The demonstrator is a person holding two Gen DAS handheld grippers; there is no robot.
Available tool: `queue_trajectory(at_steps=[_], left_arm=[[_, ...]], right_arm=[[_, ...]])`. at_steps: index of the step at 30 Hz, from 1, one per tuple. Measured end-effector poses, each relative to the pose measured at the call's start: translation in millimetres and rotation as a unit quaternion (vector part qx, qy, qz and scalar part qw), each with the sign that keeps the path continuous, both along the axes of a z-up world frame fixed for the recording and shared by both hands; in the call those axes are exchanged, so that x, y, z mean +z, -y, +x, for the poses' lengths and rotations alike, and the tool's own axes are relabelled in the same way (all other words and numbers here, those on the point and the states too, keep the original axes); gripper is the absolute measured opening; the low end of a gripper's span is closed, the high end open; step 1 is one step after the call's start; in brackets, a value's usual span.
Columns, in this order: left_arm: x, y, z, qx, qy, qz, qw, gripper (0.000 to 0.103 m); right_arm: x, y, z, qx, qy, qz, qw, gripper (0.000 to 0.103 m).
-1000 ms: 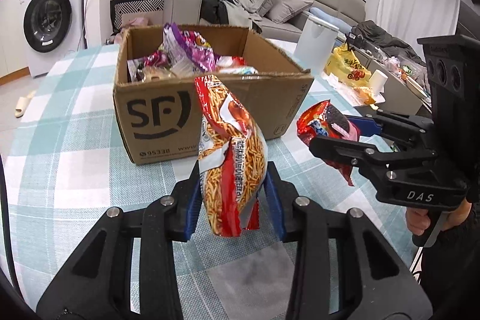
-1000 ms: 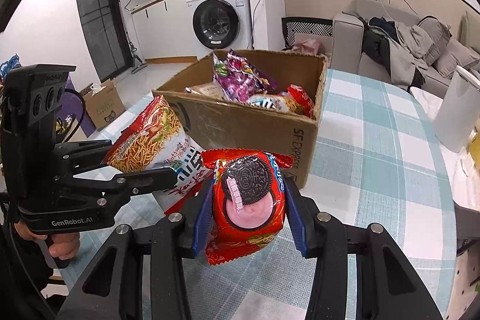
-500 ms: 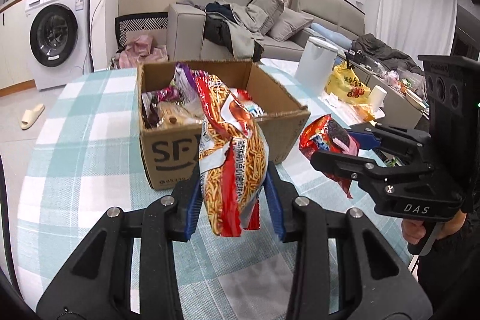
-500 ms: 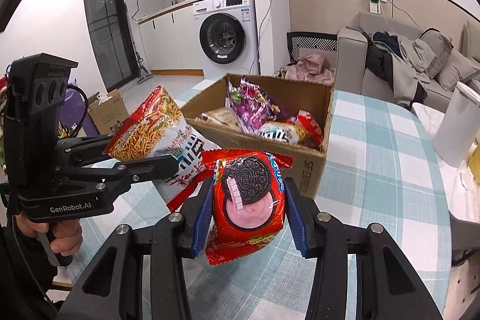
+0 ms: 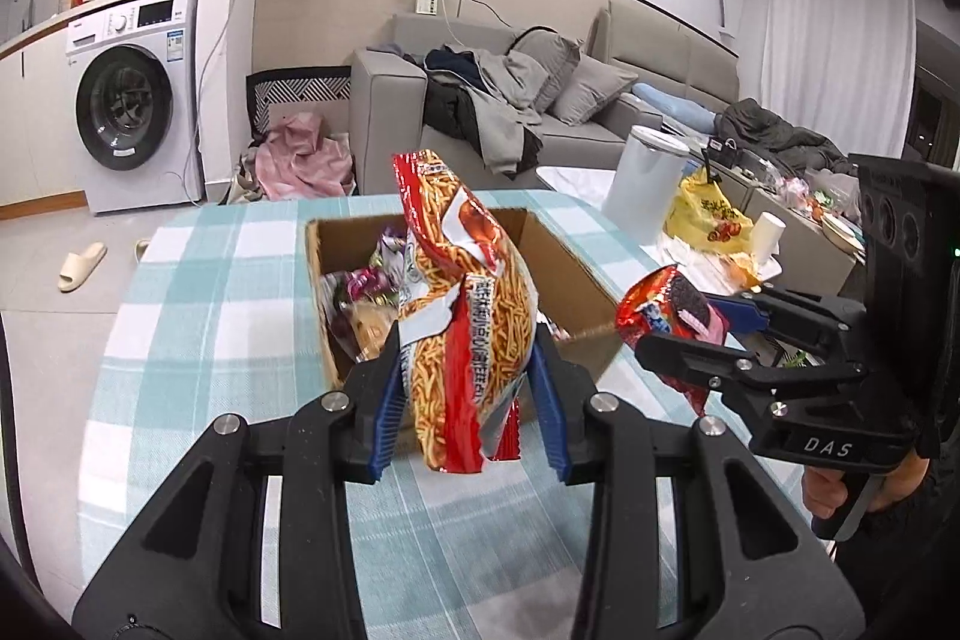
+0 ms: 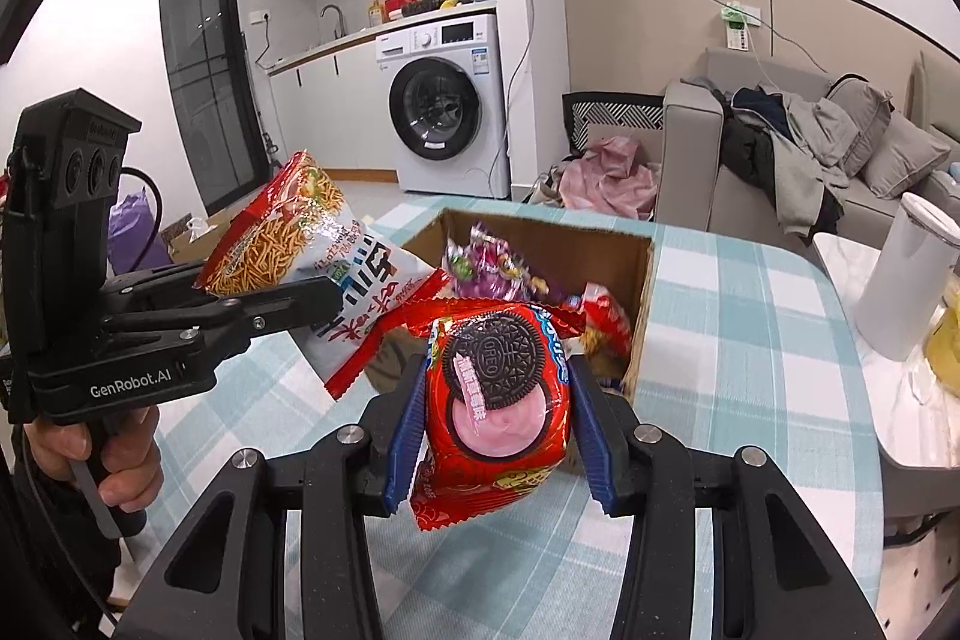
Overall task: Organize snacks
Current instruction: 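Lift the noodle bag with the left tool while the right tool lifts the cookie pack over the box, then lower both packs into the box and open both tools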
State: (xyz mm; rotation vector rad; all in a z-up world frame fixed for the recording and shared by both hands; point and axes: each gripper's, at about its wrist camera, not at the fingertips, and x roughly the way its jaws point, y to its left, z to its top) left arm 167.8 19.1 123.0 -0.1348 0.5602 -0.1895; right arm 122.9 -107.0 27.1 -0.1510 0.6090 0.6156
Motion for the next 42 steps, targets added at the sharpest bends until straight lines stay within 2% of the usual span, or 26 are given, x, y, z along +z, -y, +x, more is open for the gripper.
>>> queue_trajectory(at_steps=[8, 19, 42], left_arm=[[13, -12, 21, 0.018, 0.007, 0.006, 0.9998, 0.035], [12, -26, 56, 0.035, 0.001, 0.007, 0.9994, 0.035], [-31, -16, 139, 0.031, -0.039, 0.017, 0.9986, 0.035]], right_arm=[[16, -3, 14, -0.019, 0.001, 0.019, 1.0, 0.046], [28, -16, 42, -0.03, -0.004, 0.021, 0.999, 0.046], [-10, -37, 106, -0.058, -0.053, 0.015, 0.997, 0.046]])
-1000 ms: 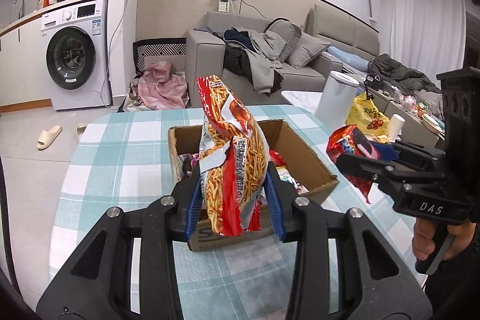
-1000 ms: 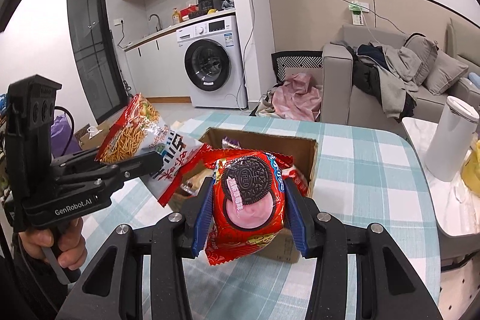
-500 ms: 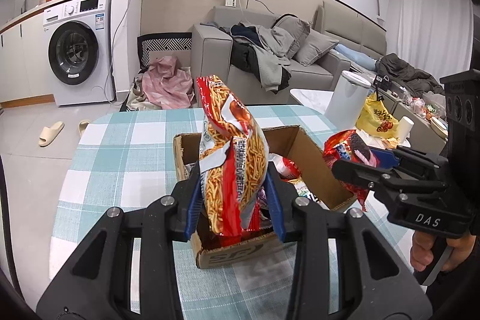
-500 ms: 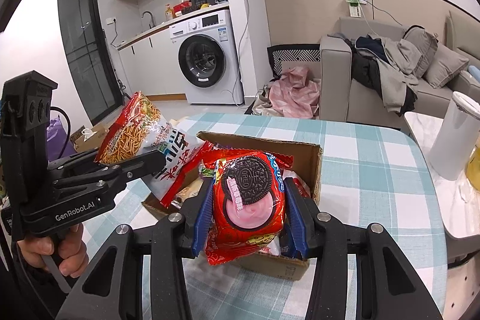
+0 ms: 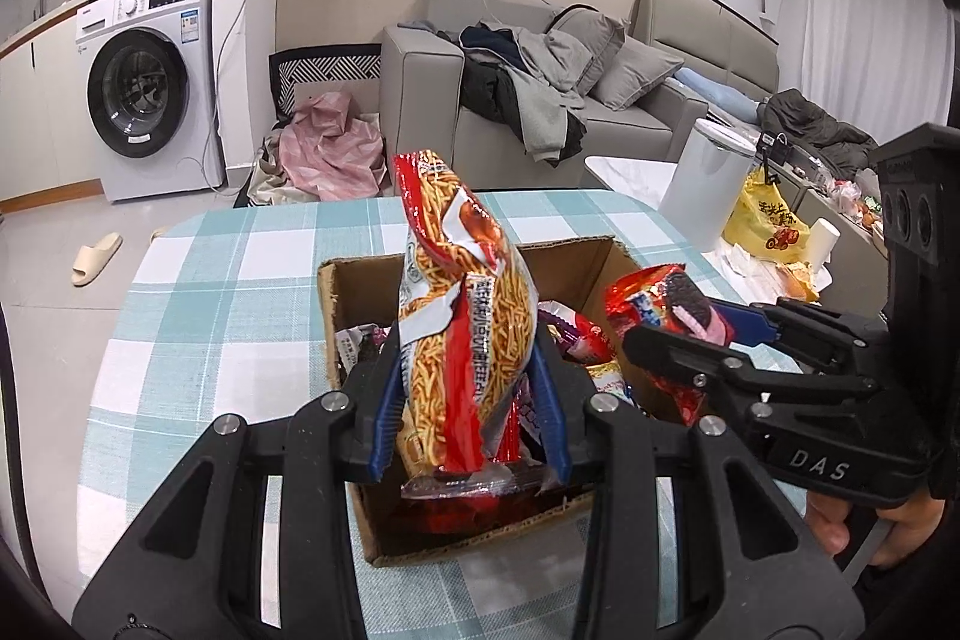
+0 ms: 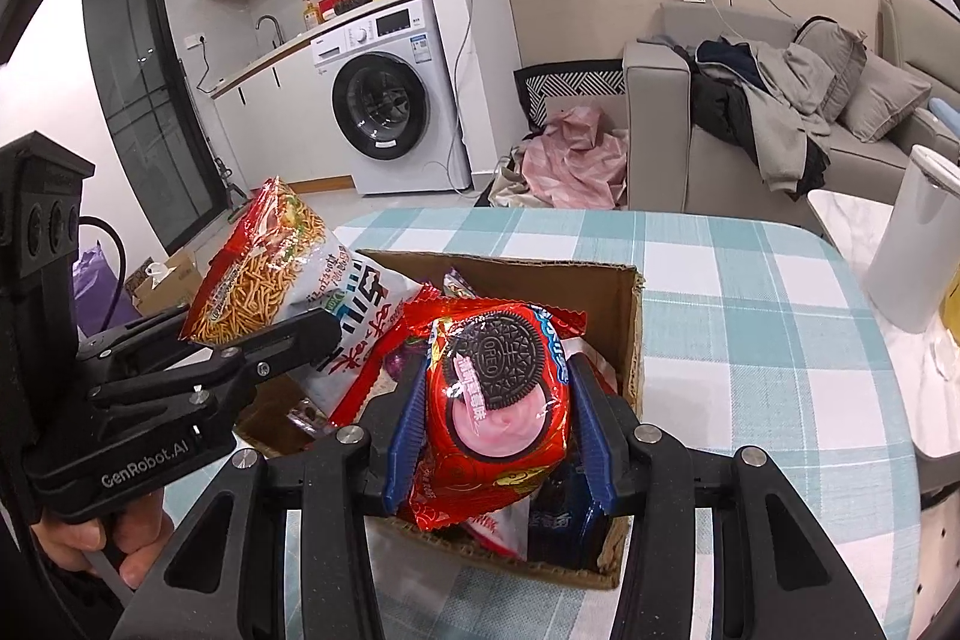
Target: Organize snacks
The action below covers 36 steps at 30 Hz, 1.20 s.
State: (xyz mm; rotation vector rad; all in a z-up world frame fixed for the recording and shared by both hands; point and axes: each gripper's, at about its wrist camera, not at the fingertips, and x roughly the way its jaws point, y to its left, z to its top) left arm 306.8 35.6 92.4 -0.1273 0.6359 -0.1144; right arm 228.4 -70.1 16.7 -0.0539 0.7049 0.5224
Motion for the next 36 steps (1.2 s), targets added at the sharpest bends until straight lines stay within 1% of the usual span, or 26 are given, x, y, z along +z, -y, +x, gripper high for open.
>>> queue_trajectory(at_steps=[9, 15, 17, 18, 19, 21, 23, 24, 25, 26, 27, 28, 29, 30, 31, 33, 35, 36], left_arm=[[-22, 1, 18, -0.001, -0.013, 0.001, 0.9999, 0.035], [-31, 2, 25, -0.002, -0.022, 0.008, 0.9997, 0.036], [-31, 2, 24, -0.002, -0.024, 0.009, 0.9997, 0.036], [-31, 3, 23, -0.002, -0.025, 0.009, 0.9997, 0.036], [-31, 2, 22, -0.001, -0.025, 0.009, 0.9997, 0.036], [-30, 1, 20, 0.0, -0.023, 0.01, 0.9997, 0.036], [-30, -1, 18, 0.002, -0.022, 0.012, 0.9997, 0.04], [-29, -1, 16, 0.004, -0.02, 0.013, 0.9997, 0.045], [-27, -3, 13, 0.005, -0.017, 0.013, 0.9998, 0.052], [-26, -4, 10, 0.008, -0.013, 0.015, 0.9998, 0.056], [-24, -4, 7, 0.01, -0.008, 0.016, 0.9998, 0.065], [-22, -5, 4, 0.01, -0.005, 0.017, 0.9998, 0.072], [-20, -6, 0, 0.009, 0.0, 0.018, 0.9998, 0.074], [-18, -6, -5, 0.01, 0.004, 0.021, 0.9997, 0.079], [-15, -7, -8, 0.011, 0.007, 0.024, 0.9996, 0.082], [-10, -8, -17, 0.009, 0.013, 0.029, 0.9995, 0.084], [-4, -9, -26, 0.011, 0.02, 0.032, 0.9992, 0.09], [-2, -11, -31, 0.013, 0.025, 0.033, 0.999, 0.098]], right_arm=[[-14, 0, 18, -0.009, -0.016, -0.003, 1.0, 0.046], [-18, 0, 24, -0.011, -0.019, -0.004, 1.0, 0.046], [-18, 1, 25, -0.012, -0.02, -0.004, 1.0, 0.048], [-17, 2, 25, -0.013, -0.018, -0.003, 1.0, 0.051], [-16, 2, 24, -0.015, -0.013, -0.001, 1.0, 0.052], [-13, 3, 21, -0.012, -0.004, -0.004, 1.0, 0.052], [-10, 4, 19, -0.011, 0.0, -0.008, 1.0, 0.053], [-9, 4, 18, -0.012, 0.001, -0.01, 1.0, 0.054], [-8, 5, 16, -0.012, 0.004, -0.011, 1.0, 0.055], [-7, 6, 14, -0.011, 0.006, -0.012, 1.0, 0.06], [-4, 7, 11, -0.011, 0.01, -0.011, 1.0, 0.068], [-3, 9, 9, -0.011, 0.015, -0.009, 1.0, 0.072], [-1, 10, 7, -0.012, 0.019, -0.007, 1.0, 0.077], [2, 13, 5, -0.013, 0.022, -0.002, 1.0, 0.081], [4, 15, 4, -0.013, 0.024, 0.002, 1.0, 0.084], [8, 19, 0, -0.014, 0.026, 0.009, 1.0, 0.093], [12, 24, -4, -0.014, 0.03, 0.017, 0.999, 0.098], [14, 27, -7, -0.013, 0.033, 0.02, 0.999, 0.099]])
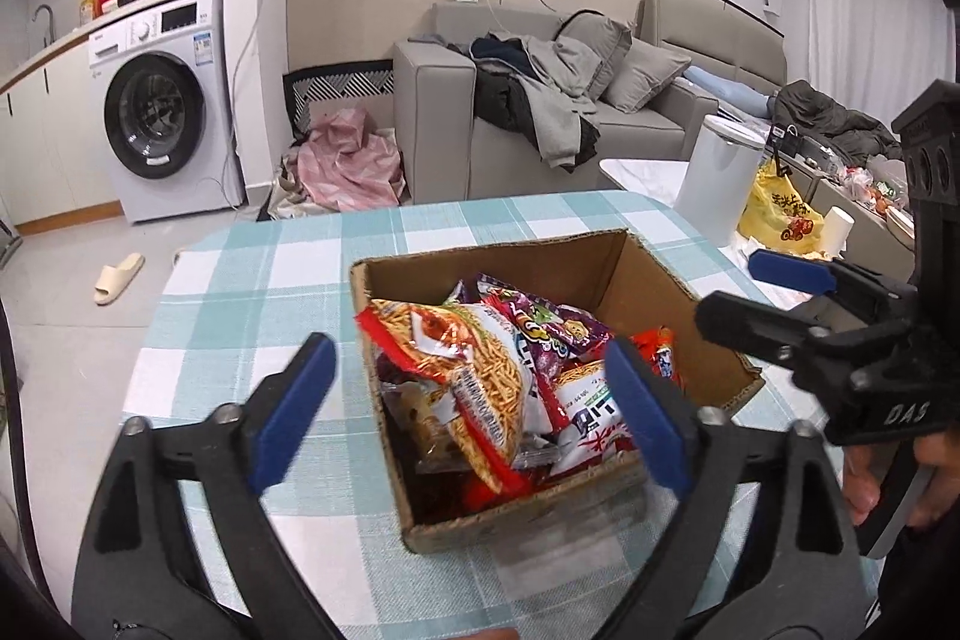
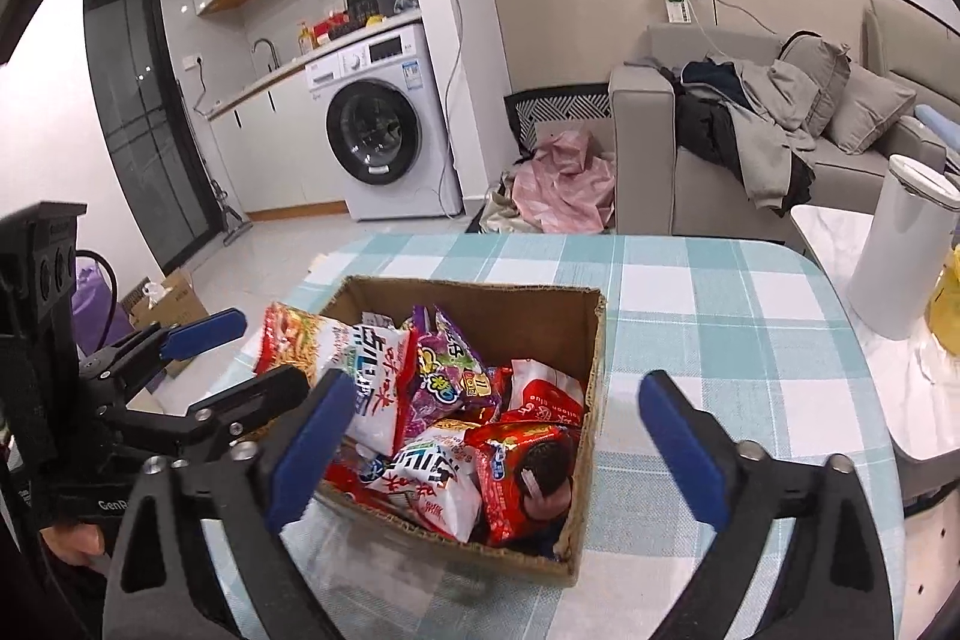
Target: Organize snacks
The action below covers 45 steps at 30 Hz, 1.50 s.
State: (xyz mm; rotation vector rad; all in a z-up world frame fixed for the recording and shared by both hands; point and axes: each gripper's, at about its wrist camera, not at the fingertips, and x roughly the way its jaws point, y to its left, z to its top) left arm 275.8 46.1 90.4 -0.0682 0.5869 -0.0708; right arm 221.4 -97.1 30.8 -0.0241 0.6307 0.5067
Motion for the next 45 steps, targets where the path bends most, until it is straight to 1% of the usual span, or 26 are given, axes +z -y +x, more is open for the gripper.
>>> queue_trajectory(at_steps=[1, 3, 14, 18, 23, 25, 27, 29, 34, 39, 45], left_arm=[[3, -1, -4, 0.001, 0.006, 0.0, 1.0, 0.102], [8, -3, -16, 0.001, 0.02, -0.002, 0.9998, 0.102], [21, -9, -68, 0.021, 0.045, 0.009, 0.9987, 0.102], [19, -14, -90, 0.022, 0.054, -0.003, 0.9983, 0.102], [8, -21, -112, 0.031, 0.069, -0.02, 0.9969, 0.102], [3, -20, -118, 0.03, 0.07, -0.016, 0.997, 0.102], [-4, -18, -124, 0.032, 0.071, -0.001, 0.997, 0.102], [-11, -16, -129, 0.032, 0.069, 0.005, 0.9971, 0.102], [-27, -8, -140, 0.025, 0.074, 0.013, 0.9969, 0.102], [-40, 2, -142, 0.023, 0.079, 0.015, 0.9965, 0.102], [-47, 8, -141, 0.025, 0.087, 0.015, 0.9958, 0.102]], right_arm=[[2, 3, -3, 0.001, 0.003, 0.002, 1.0, 0.099], [6, 6, -10, 0.004, 0.008, 0.005, 1.0, 0.102], [17, 17, -50, 0.02, 0.039, 0.028, 0.999, 0.103], [17, 19, -66, 0.034, 0.056, 0.036, 0.997, 0.103], [10, 17, -90, 0.048, 0.076, 0.033, 0.995, 0.103], [5, 17, -98, 0.053, 0.083, 0.033, 0.995, 0.103], [-1, 18, -104, 0.057, 0.087, 0.032, 0.994, 0.103], [-6, 18, -107, 0.058, 0.089, 0.031, 0.994, 0.103], [-19, 25, -113, 0.056, 0.093, 0.036, 0.993, 0.103], [-30, 33, -115, 0.044, 0.094, 0.039, 0.994, 0.103], [-43, 41, -121, 0.036, 0.106, 0.041, 0.993, 0.103]])
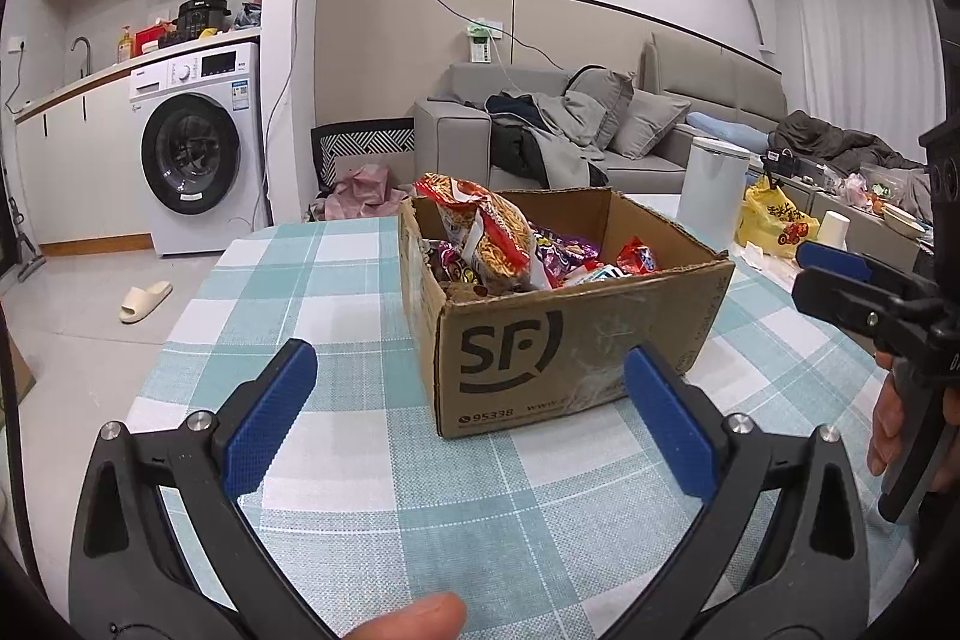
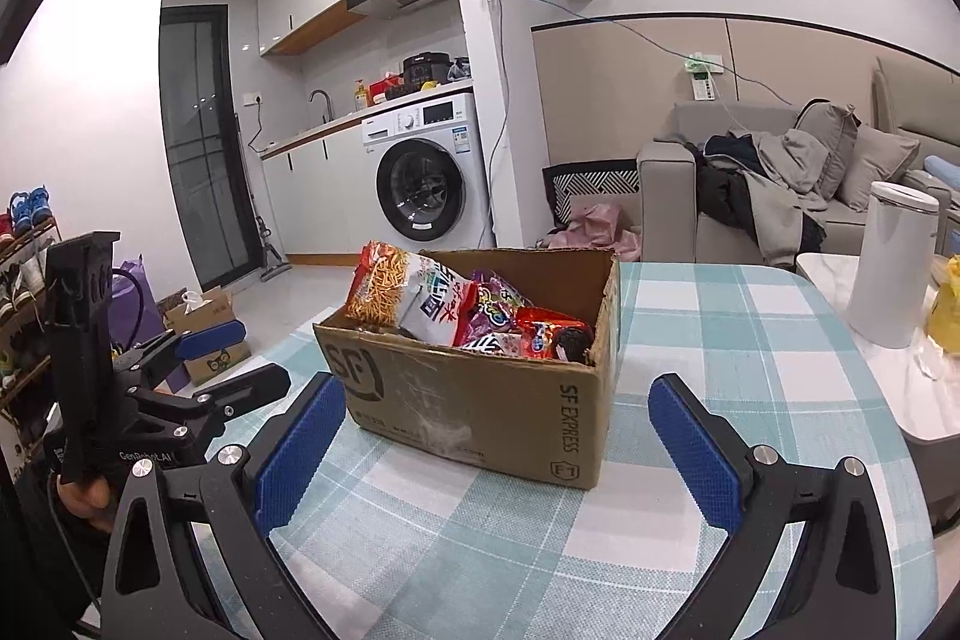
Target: Organize snacks
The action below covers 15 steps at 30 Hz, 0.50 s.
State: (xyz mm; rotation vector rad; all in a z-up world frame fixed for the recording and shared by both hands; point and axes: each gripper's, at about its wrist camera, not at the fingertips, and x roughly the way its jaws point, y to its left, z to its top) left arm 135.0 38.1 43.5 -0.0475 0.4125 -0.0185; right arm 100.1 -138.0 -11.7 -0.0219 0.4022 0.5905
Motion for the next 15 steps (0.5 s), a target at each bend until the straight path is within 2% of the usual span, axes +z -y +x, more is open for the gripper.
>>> queue_trajectory(at_steps=[15], left_arm=[[-17, -8, 3, 0.015, 0.008, -0.017, 0.9997, 0.102]], right_arm=[[-15, 4, -5, -0.018, 0.027, -0.004, 0.999, 0.103]])
